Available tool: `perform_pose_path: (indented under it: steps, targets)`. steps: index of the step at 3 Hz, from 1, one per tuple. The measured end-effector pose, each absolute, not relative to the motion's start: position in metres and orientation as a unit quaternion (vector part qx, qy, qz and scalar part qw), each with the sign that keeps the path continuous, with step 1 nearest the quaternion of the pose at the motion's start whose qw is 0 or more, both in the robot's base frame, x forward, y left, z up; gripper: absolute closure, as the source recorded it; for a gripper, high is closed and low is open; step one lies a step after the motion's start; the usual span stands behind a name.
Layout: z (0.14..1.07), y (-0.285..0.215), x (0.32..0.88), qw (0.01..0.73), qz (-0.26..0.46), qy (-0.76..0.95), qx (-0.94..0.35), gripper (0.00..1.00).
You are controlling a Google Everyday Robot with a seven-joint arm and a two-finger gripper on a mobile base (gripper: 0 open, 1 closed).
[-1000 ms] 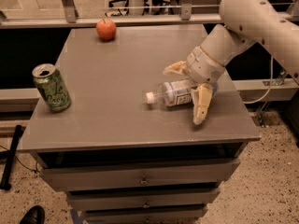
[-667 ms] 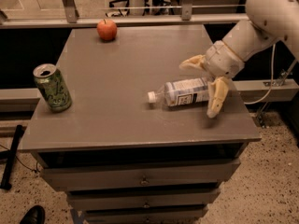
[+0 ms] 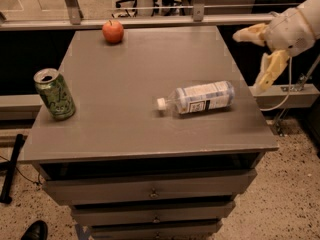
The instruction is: Knock blue plastic bottle over
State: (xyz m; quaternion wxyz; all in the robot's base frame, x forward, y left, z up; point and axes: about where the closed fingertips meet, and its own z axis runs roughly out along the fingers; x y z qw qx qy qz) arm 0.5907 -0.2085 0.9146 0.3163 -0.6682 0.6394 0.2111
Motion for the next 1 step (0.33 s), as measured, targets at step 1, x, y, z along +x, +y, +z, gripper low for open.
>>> perform_pose_path:
  steps: [1]
  targets:
    - [0.9227,-0.2074,0.5993,0.331,0.201,0.639,-0.665,0.00]
